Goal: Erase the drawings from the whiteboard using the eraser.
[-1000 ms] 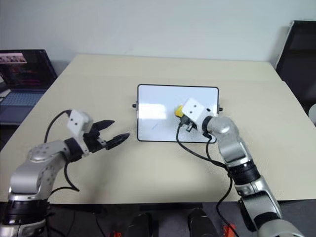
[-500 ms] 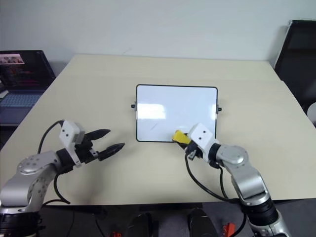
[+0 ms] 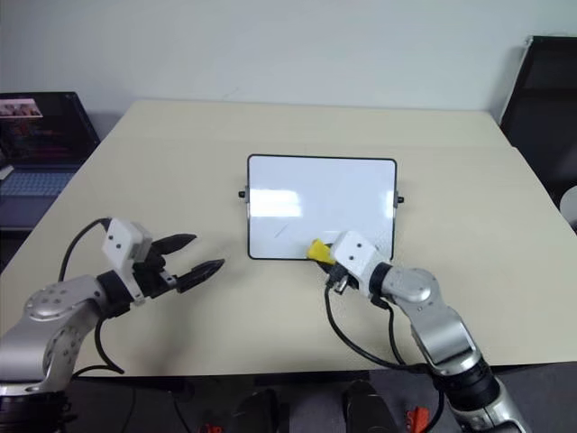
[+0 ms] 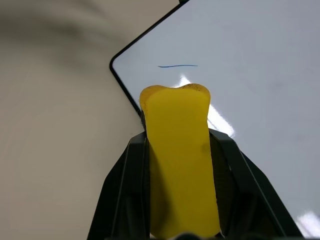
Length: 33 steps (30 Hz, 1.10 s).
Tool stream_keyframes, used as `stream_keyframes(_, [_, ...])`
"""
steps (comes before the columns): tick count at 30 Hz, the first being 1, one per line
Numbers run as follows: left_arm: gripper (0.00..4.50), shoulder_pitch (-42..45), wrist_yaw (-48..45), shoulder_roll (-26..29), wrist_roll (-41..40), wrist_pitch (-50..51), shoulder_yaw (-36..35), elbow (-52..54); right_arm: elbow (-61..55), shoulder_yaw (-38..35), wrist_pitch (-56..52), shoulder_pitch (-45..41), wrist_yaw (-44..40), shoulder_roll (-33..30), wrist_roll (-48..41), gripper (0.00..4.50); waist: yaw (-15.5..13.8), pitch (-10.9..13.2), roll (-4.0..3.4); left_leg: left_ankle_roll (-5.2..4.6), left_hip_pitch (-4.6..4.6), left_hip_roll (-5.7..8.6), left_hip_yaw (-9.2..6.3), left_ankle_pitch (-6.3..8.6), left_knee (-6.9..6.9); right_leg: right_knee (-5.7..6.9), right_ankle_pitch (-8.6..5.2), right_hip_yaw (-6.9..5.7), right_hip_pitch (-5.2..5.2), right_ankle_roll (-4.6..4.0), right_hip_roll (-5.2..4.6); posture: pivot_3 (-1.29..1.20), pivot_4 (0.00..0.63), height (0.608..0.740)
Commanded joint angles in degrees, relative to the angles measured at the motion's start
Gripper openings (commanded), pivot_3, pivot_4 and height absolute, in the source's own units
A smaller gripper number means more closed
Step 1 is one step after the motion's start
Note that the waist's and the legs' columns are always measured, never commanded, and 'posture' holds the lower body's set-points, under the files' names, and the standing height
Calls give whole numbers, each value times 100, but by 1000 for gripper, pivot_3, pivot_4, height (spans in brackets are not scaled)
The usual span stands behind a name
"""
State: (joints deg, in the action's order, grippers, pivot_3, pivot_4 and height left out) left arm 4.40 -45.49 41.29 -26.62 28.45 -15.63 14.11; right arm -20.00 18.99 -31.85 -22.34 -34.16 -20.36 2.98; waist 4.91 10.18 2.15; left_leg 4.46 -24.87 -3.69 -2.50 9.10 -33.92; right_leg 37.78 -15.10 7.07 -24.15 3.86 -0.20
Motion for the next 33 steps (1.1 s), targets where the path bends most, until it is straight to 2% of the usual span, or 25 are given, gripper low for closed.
stream_keyframes(1, [4500,95,49,98,-29,5,-80,219,283,236,289,-462,216,226,246,1219,2,0,0,0,1,-1,0,0,0,0,0,0,0,0,1,0,150,740])
stream_keyframes(9, [4500,223,-40,150,-11,51,66,231,1932,940,846,-1630,713,710,1206,1219,-8,-1,2,0,-1,-1,-1,0,1,1,0,-3,1,1,2,0,150,740])
stream_keyframes(15, [4500,211,-121,201,15,18,120,205,2821,917,772,-1937,829,1076,1362,1218,-11,-1,3,0,-1,-2,-1,0,1,5,1,-2,2,2,3,0,150,740])
stream_keyframes(22, [4500,179,-137,172,47,-12,149,191,3096,1882,1232,-1964,197,602,2192,1218,-4,-4,6,0,11,-2,-2,0,-3,20,1,-2,6,1,4,0,150,740])
stream_keyframes(29, [4500,154,-152,137,74,-42,184,150,3439,1197,1396,-2354,1126,764,2355,1217,-10,-4,7,-3,14,-1,-3,-3,-12,32,9,-2,6,-6,4,0,150,740])
stream_keyframes(33, [4500,146,-159,134,74,-57,188,133,3555,1055,1358,-2377,1110,813,2283,1217,-18,-10,16,-4,14,0,-3,-6,-15,29,10,-2,9,-6,2,0,150,740])
